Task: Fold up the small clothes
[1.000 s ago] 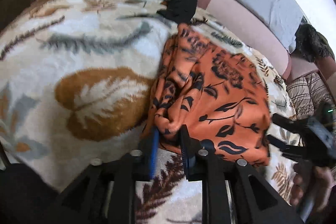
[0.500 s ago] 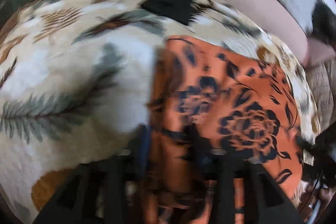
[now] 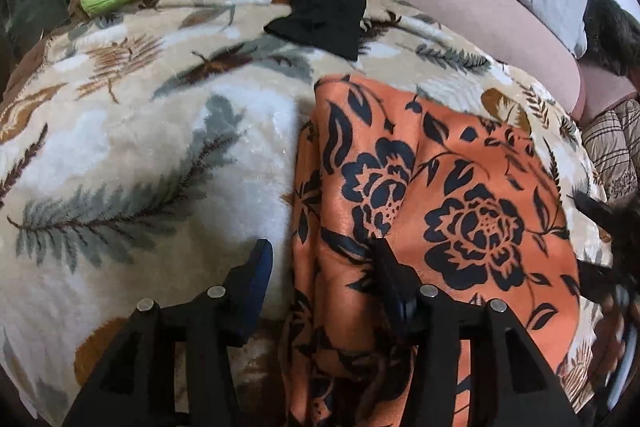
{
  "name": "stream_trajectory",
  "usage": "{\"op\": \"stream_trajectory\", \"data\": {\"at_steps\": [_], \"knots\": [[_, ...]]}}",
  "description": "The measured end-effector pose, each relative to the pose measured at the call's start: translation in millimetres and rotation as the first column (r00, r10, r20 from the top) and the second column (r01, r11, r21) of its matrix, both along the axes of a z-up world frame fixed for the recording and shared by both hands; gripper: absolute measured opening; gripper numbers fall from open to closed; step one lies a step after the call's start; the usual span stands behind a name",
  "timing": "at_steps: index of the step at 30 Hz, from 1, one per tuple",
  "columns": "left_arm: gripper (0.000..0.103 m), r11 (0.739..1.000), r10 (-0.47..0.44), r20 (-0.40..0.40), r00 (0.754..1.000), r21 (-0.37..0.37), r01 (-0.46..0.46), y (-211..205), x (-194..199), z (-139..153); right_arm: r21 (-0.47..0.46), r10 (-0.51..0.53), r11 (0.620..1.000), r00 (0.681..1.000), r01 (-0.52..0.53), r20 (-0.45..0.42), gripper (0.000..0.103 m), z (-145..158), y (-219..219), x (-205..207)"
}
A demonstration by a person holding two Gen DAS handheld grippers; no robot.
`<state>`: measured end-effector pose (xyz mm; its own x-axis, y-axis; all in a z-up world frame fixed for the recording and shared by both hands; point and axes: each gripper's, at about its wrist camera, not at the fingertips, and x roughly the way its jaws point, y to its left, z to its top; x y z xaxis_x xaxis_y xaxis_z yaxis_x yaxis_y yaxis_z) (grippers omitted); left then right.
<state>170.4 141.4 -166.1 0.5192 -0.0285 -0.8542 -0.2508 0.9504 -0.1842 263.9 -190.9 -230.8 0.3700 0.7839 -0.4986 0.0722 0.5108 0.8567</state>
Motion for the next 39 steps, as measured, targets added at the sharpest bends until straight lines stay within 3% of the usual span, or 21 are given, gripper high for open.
{"op": "stream_trajectory", "data": {"at_steps": [1, 2, 5, 6, 8, 9, 10, 13, 15, 17, 19, 24, 26, 27, 28, 31, 32, 33, 35, 36, 39], "knots": [[0.054, 1.0, 0.009, -0.011, 1.0, -0.025, -0.009, 4.1, 1.6, -3.7, 0.023, 0.052, 0.998, 0.996, -0.05, -0.079, 0.061, -17.0, 10.5, 15.0], [0.056, 0.999, 0.017, -0.015, 1.0, -0.049, -0.018, 9.0, 1.7, -5.2, 0.006, 0.072, 0.997, 0.993, -0.071, -0.094, 0.036, -17.3, 19.0, 19.9], [0.06, 0.998, 0.011, -0.012, 1.0, -0.061, -0.012, 12.8, 2.1, -6.9, -0.106, 0.106, 0.99, 0.99, -0.096, 0.093, 0.03, 31.1, 35.3, 11.2], [0.06, 0.998, 0.015, -0.016, 1.0, -0.06, -0.016, 12.2, 3.0, -7.5, -0.121, 0.096, 0.989, 0.992, -0.085, 0.088, 0.03, 30.5, 34.9, 12.5], [0.059, 0.997, 0.028, -0.019, 0.999, -0.067, -0.029, 9.7, -1.1, -0.8, -0.193, 0.072, 0.979, 0.997, -0.072, -0.004, 0.039, 11.0, 32.6, 16.4], [0.059, 0.998, 0.032, -0.017, 0.999, -0.058, -0.033, 8.9, -4.1, 3.3, -0.202, 0.051, 0.977, 0.995, -0.067, -0.083, 0.053, -2.9, 28.3, 12.1], [0.058, 0.999, 0.027, -0.004, 1.0, -0.042, -0.027, 5.5, -12.7, 14.3, -0.152, 0.036, 0.987, 0.995, -0.049, -0.089, 0.063, -6.5, 21.2, 5.2], [0.058, 0.999, -0.002, 0.069, 0.998, -0.044, 0.005, -1.3, -41.0, 38.6, -0.084, 0.057, 0.995, 0.998, -0.056, 0.009, 0.072, 8.5, 9.0, -30.1], [0.058, 0.999, -0.014, 0.082, 0.996, -0.03, 0.016, -5.9, -61.0, 39.1, -0.102, 0.044, 0.994, 0.999, -0.043, 0.013, 0.073, 10.2, 1.9, -52.0], [0.059, 0.999, -0.026, -0.003, 1.0, -0.024, 0.026, -7.6, -62.6, 9.5, -0.083, 0.098, 0.992, 0.995, -0.097, 0.01, 0.071, 2.8, 4.7, -63.7], [0.06, 0.997, 0.007, 0.004, 1.0, -0.076, -0.006, 0.1, -62.5, -4.4, -0.088, 0.154, 0.984, 0.988, -0.155, -0.015, 0.047, -6.8, 19.1, -69.0], [0.05, 0.998, 0.0, 0.033, 0.999, -0.066, 0.002, -8.4, -73.3, 24.2, -0.206, 0.078, 0.977, 0.989, -0.051, 0.125, 0.037, 35.9, 15.2, -84.9], [0.05, 0.994, 0.023, 0.049, 0.999, -0.11, -0.018, -2.7, -85.2, 29.7, -0.226, 0.036, 0.974, 0.996, -0.017, 0.082, 0.052, 25.3, 6.3, -83.1], [0.05, 0.991, 0.032, 0.053, 0.998, -0.128, -0.025, 1.4, -90.8, 31.0, -0.203, 0.033, 0.979, 0.999, -0.03, 0.014, 0.077, 14.1, 4.9, -83.7], [0.051, 0.989, 0.039, 0.058, 0.998, -0.148, -0.03, 4.9, -96.3, 31.8, -0.171, 0.024, 0.985, 0.999, -0.027, -0.024, 0.079, 6.2, 2.9, -88.0], [0.056, 0.988, 0.012, 0.038, 0.999, -0.152, -0.006, 2.5, -99.4, 18.7, -0.178, 0.047, 0.983, 0.998, -0.039, 0.043, 0.079, 9.6, 4.6, -105.0], [0.039, 0.989, -0.008, 0.012, 1.0, -0.146, 0.009, 1.6, -96.5, 9.5, -0.152, 0.072, 0.986, 0.997, -0.065, 0.039, 0.079, 6.4, 9.0, -108.5], [0.031, 0.983, -0.022, -0.003, 1.0, -0.18, 0.021, 3.5, -93.5, -0.8, -0.133, 0.096, 0.987, 0.995, -0.092, 0.026, 0.079, 3.9, 11.5, -105.9], [0.022, 0.945, 0.029, -0.006, 1.0, -0.327, -0.03, 19.3, -95.2, -7.9, -0.145, 0.188, 0.973, 0.982, -0.181, 0.032, 0.044, 2.4, 30.1, -107.5], [0.02, 0.938, 0.043, -0.001, 0.999, -0.345, -0.04, 22.6, -97.4, -3.6, -0.156, 0.185, 0.972, 0.982, -0.178, 0.034, 0.029, 6.6, 32.9, -107.8], [0.018, 0.947, 0.04, 0.014, 0.999, -0.319, -0.034, 25.1, -100.5, -2.6, -0.192, 0.205, 0.964, 0.973, -0.182, 0.109, 0.028, 30.0, 36.8, -114.1]]}}
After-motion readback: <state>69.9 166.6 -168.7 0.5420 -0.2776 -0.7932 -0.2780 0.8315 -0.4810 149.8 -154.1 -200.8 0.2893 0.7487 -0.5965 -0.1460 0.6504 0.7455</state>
